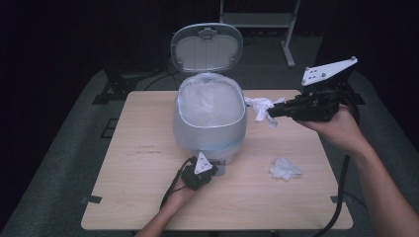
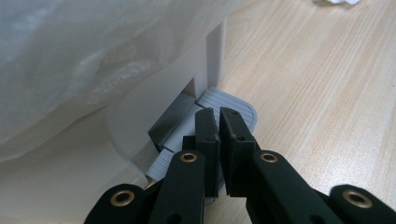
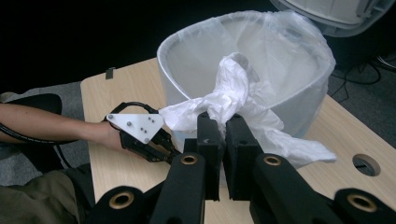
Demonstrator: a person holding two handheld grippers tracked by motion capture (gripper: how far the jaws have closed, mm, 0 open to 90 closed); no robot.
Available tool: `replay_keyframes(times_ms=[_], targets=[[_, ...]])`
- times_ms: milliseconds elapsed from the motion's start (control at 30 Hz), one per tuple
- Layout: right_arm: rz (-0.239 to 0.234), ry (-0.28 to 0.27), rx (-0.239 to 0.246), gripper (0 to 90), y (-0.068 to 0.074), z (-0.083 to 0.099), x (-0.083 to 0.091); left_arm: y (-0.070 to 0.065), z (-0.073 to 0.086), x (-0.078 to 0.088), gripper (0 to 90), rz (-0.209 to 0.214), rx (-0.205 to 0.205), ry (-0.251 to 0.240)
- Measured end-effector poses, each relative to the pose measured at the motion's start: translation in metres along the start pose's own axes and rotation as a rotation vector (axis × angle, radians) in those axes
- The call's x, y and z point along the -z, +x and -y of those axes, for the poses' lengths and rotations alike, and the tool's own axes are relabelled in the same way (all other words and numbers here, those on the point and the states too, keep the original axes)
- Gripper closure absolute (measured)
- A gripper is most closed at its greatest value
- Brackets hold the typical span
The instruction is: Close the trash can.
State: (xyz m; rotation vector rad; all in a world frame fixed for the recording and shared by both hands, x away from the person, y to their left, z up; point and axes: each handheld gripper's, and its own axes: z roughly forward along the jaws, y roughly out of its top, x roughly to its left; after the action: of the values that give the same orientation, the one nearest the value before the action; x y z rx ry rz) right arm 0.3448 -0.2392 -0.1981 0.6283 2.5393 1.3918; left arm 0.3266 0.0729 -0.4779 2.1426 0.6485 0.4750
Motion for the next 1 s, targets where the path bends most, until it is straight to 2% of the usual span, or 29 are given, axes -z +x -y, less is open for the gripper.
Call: replay_keyframes(times_ms=[233,700,1000], targets=[[-0.005,0.007,0.008,85.2,0.0,-0.01,-0.005,0.0,0.0,0.0,86.6,-0.001,-0.006,0.002],[0.011,0.039,0.057,84.9,0.002,-0.038,-0.015,-0.001,0.0,0.001,86.5,-0.001,-0.01,0.007],[0.01,0.044,0.064,84.9,0.002,-0.049,-0.026,-0.001,0.0,0.001,86.5,-0.002,-0.01,0.003]])
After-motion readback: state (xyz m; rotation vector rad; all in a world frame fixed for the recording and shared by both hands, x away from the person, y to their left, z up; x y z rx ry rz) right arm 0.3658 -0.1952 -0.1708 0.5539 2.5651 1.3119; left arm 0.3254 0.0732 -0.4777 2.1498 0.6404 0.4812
